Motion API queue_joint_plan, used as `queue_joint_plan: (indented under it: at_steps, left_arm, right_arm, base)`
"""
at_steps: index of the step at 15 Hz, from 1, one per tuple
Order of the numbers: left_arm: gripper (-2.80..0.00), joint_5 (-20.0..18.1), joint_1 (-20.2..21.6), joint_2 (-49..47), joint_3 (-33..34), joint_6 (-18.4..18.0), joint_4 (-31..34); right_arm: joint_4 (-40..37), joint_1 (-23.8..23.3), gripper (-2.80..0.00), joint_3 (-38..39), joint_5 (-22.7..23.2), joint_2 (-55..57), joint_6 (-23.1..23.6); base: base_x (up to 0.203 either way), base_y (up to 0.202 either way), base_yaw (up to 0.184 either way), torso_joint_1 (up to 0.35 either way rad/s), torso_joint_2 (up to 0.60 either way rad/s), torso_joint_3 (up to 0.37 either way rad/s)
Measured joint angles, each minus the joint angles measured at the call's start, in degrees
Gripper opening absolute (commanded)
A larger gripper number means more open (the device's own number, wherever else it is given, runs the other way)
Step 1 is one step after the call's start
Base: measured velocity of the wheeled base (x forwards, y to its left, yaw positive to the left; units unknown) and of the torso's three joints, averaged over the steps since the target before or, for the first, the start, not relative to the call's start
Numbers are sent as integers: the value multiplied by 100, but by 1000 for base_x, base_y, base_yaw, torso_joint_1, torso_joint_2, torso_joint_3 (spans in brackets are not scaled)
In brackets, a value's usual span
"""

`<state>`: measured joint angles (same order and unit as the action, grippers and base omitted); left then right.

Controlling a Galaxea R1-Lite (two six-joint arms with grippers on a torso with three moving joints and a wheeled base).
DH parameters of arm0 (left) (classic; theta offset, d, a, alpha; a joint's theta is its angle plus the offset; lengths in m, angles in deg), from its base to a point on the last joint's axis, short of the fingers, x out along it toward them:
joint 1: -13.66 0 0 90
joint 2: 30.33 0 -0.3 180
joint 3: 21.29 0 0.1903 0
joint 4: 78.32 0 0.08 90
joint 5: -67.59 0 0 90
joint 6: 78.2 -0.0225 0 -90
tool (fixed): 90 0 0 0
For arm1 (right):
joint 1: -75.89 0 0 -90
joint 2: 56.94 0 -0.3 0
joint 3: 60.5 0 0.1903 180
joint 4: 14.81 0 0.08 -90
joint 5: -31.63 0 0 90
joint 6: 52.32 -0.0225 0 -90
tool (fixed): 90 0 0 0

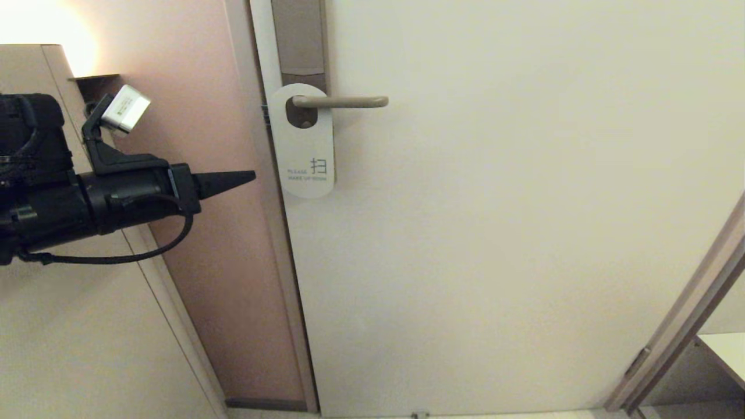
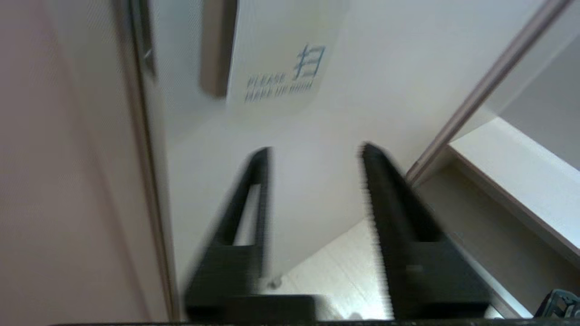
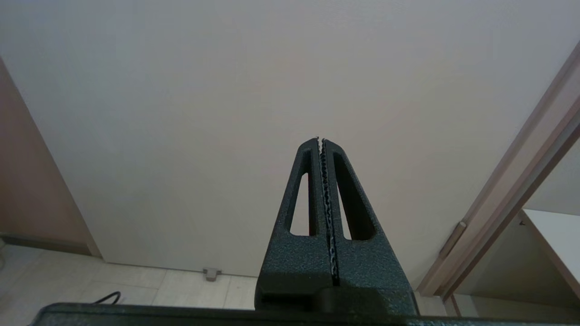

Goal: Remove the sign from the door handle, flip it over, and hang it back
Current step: Take down the sign

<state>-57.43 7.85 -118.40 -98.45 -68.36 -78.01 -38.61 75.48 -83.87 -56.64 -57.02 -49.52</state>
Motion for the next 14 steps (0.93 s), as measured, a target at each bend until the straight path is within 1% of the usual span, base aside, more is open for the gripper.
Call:
queue_joint_plan:
  at_steps: [3,7,11,14]
  left_arm:
    - [0,-219,1,-221,0,7,-479]
    - [0,-860,22,-562,-13,20,-1251]
    - [0,-1215,48,-916,-173,50,-1481]
    - [0,-1637,100,-1214,-508,199,-1489]
  right_arm:
    - [0,0,-280,0,0,0,0]
    - [0,0,-280,0,0,0,0]
    - [3,-1,-280,0,0,0,4]
    - [2,0,-280,0,0,0,2]
  base:
    - [0,0,0,0,0,0]
    - [0,0,0,0,0,0]
    - [0,0,0,0,0,0]
    - [0,0,0,0,0,0]
